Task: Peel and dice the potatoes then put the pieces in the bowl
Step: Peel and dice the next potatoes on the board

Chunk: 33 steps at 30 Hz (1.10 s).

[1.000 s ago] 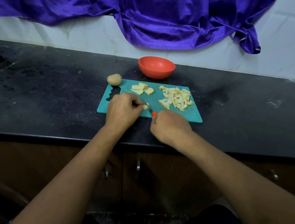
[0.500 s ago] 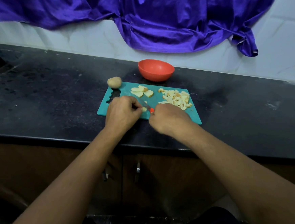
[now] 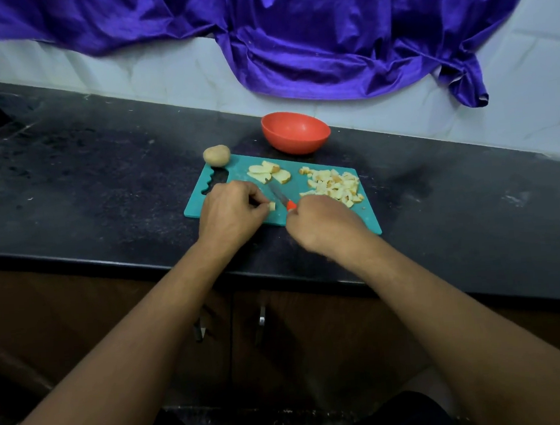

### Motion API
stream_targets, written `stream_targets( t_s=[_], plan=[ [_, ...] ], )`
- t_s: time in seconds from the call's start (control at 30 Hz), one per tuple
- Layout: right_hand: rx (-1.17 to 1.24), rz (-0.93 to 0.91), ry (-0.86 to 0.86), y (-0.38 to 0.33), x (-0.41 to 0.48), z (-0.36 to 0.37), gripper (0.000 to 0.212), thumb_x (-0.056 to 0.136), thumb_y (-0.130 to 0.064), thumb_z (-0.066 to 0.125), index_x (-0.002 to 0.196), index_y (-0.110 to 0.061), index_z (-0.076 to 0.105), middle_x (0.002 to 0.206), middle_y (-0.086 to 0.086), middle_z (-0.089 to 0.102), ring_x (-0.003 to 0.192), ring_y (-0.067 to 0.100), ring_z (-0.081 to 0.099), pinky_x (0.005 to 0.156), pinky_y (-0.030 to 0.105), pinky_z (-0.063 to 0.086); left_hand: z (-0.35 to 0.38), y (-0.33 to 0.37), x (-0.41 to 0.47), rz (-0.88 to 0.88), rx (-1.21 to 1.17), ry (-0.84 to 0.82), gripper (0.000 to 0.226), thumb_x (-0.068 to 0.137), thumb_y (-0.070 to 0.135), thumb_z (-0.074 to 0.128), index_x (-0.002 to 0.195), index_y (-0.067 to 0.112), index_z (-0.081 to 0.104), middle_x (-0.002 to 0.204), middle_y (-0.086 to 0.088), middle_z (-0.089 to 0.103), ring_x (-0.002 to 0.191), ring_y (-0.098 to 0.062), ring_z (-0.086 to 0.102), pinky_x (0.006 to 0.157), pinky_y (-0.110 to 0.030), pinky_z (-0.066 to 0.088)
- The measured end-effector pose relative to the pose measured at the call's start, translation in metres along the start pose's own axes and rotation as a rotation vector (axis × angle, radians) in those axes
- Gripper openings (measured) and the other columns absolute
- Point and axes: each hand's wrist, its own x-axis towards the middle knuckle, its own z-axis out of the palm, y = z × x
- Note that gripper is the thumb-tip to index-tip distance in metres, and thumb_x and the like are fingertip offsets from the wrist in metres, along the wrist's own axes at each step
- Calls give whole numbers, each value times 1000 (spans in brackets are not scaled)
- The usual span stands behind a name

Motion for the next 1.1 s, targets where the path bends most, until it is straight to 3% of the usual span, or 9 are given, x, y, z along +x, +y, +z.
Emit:
stream_targets(
  t_s=[0.17, 0.43, 0.57, 0.73, 0.9, 1.0, 1.1],
  plan=[
    [-47, -22, -16, -9, 2, 2, 28, 102, -39, 49, 114, -16, 62, 91, 0, 55, 94, 21, 58, 79, 40, 50, -1, 2, -2, 3, 2, -6, 5, 88, 22, 77, 90, 26, 78, 88, 15, 74, 82, -2, 67, 83, -35, 60],
    [-161, -39, 59, -9, -9, 36, 32, 104, -37, 50, 122, -14, 61, 107, 6, 62, 97, 23, 60, 74, 38, 49, -4, 2, -4, 13, -9, 9, 6, 87, 22, 77, 84, 27, 78, 71, 27, 60, 81, -1, 66, 83, -32, 58],
    [-11, -14, -26, -2, -3, 16, 30, 104, -39, 47, 113, -15, 63, 99, 3, 61, 94, 22, 60, 75, 39, 49, -4, 2, -4, 14, -9, 7, 6, 86, 24, 78, 82, 29, 76, 70, 27, 60, 79, -1, 66, 80, -32, 58],
    [-54, -44, 21, -9, 2, -4, 22, 102, -34, 46, 92, -17, 54, 83, 1, 52, 81, 19, 55, 72, 36, 43, -3, 1, -3, 6, -12, 13, 8, 85, 22, 78, 81, 28, 76, 78, 18, 71, 77, -1, 66, 81, -33, 59],
    [-79, -41, -33, -13, 1, 5, 18, 102, -37, 49, 101, -19, 52, 87, 0, 51, 95, 23, 57, 78, 40, 47, -3, 3, -3, 8, 5, 11, 7, 85, 21, 78, 82, 27, 76, 77, 20, 68, 77, -1, 65, 81, -31, 59],
    [-60, -37, -34, -13, 2, 4, 21, 102, -38, 49, 103, -18, 55, 88, 0, 52, 92, 21, 57, 76, 39, 46, -3, 2, -2, 8, 13, 12, 7, 85, 22, 78, 81, 27, 76, 76, 20, 67, 78, -1, 65, 81, -31, 59],
    [-36, -28, -57, -14, 3, -2, 18, 102, -35, 49, 100, -18, 53, 88, 1, 54, 85, 20, 58, 78, 41, 54, -1, 0, -1, 16, -1, 20, 7, 85, 22, 78, 80, 26, 76, 77, 18, 71, 77, -1, 66, 81, -33, 60]
  ],
)
